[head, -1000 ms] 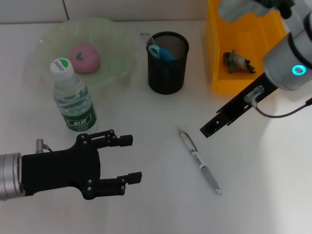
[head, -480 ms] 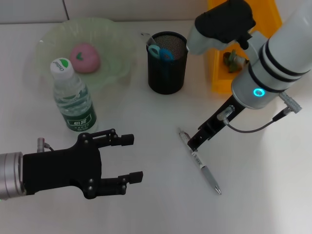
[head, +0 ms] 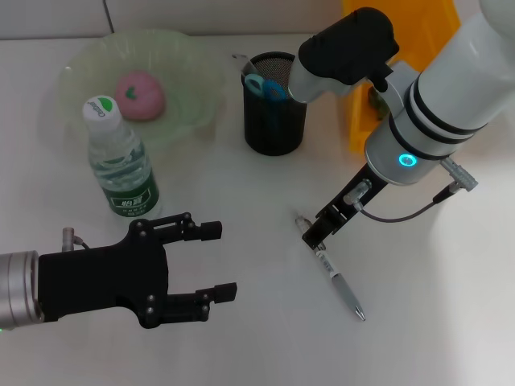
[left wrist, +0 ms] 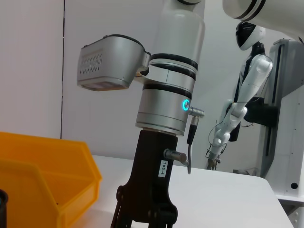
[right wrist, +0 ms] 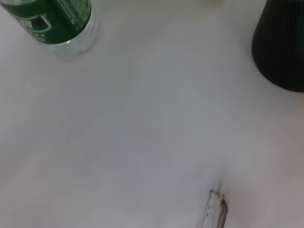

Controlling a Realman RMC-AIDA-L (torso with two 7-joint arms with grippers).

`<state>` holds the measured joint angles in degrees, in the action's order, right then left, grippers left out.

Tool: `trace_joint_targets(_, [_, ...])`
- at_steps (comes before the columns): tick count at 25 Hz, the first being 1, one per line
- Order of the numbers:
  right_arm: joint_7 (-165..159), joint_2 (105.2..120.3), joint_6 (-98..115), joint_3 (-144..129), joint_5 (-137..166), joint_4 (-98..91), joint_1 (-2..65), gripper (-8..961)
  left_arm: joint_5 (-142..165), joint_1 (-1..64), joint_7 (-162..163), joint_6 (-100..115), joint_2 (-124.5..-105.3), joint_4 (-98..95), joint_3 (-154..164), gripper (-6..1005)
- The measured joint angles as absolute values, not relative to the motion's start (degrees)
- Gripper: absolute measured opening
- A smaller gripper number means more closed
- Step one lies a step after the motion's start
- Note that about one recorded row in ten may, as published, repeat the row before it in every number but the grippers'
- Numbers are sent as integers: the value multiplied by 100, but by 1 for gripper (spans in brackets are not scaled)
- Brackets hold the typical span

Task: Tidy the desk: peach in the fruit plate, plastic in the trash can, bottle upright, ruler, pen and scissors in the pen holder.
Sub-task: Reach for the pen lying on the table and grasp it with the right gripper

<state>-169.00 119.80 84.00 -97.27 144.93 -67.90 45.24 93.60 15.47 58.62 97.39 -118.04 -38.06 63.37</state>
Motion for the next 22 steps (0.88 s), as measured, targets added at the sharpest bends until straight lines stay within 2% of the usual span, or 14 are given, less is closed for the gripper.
trace_joint_targets(9, [-16926,11984,8093,-9705,14216,-6318,4655,732,9360,1543,5825,9749,-11819,-3827,6341,765])
trace_joint_targets(11, [-16932,11985,8022,-9693,14169,-6192,4692,540,9360,1547,5820,9748,-11824,-3828,6349,765])
trace_joint_targets(22, [-16942,11997,7875,-9700,14148,-6000,4737,534,9360,1547,5823,9774,-11833,-3832,6361,765])
